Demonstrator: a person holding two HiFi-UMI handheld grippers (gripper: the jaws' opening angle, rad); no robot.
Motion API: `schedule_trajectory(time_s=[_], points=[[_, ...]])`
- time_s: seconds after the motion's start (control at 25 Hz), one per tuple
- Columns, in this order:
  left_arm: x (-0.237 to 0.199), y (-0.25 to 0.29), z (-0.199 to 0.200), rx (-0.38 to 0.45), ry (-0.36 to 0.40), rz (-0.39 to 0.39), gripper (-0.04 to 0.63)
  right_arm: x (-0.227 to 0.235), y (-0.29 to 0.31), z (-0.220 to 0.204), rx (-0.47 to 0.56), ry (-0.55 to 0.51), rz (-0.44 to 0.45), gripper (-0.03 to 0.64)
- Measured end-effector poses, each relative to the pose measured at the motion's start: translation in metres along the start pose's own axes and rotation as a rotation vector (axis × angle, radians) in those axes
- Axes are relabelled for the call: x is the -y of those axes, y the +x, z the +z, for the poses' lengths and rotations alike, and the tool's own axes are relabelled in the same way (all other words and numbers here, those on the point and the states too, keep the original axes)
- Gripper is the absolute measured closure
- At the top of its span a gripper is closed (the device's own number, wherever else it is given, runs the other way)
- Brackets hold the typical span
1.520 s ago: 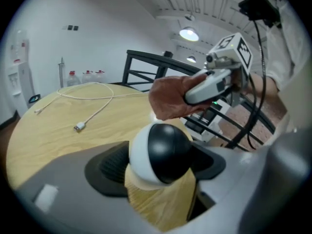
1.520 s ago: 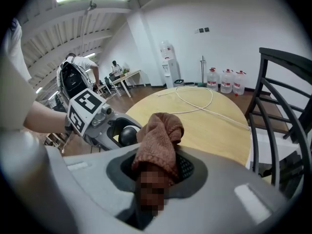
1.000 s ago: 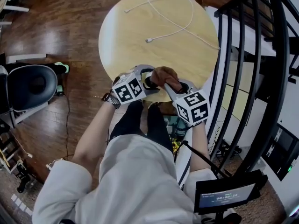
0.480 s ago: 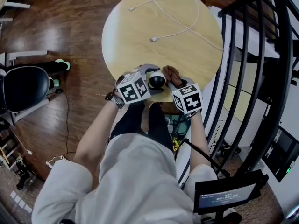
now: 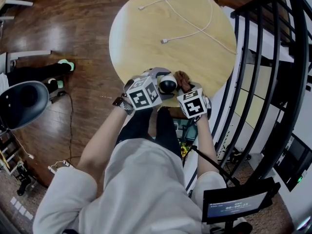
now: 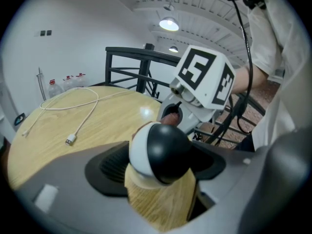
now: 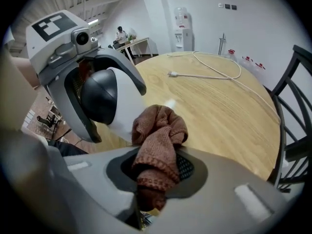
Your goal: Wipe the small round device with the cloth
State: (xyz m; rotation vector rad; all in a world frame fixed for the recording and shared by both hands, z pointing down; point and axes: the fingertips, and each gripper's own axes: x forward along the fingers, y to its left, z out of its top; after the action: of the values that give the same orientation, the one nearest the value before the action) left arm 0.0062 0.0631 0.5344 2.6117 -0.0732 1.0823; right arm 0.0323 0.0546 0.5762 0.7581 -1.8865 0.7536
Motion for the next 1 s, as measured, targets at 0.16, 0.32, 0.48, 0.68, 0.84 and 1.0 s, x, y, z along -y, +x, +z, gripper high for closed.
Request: schedule_trajectory(time_s=[0.16, 0.32, 0.48, 0.68, 0.84, 1.0], points=[[-0.005, 0.002, 0.000, 0.005, -0.037, 0.052, 0.213, 0.002, 0.002, 0.002, 0.011, -0.018, -0.029, 0.529], [-0.009, -0.001, -0.002, 0.030, -0.198, 0.255, 0.222, 0.011, -0.004, 0.000, 0.004, -0.096, -0.141, 0.528], [-0.005, -0.007, 0.000, 0.098, -0.478, 0.377, 0.218, 0.036, -0.017, -0.020, -0.020, -0.134, -0.300, 0.529], [-0.017, -0.002, -0.002, 0.113, -0.629, 0.433, 0.218, 0.061, -0.049, -0.042, 0.062, 0.099, -0.297, 0.529], [-0.025, 0.005, -0.006, 0.111, -0.655, 0.420, 0.219, 0.069, -0.068, -0.043, 0.175, 0.272, -0.225, 0.529], [-0.025, 0.004, -0.008, 0.106, -0.529, 0.383, 0.208, 0.060, -0.081, -0.024, 0.267, 0.364, -0.117, 0.529]])
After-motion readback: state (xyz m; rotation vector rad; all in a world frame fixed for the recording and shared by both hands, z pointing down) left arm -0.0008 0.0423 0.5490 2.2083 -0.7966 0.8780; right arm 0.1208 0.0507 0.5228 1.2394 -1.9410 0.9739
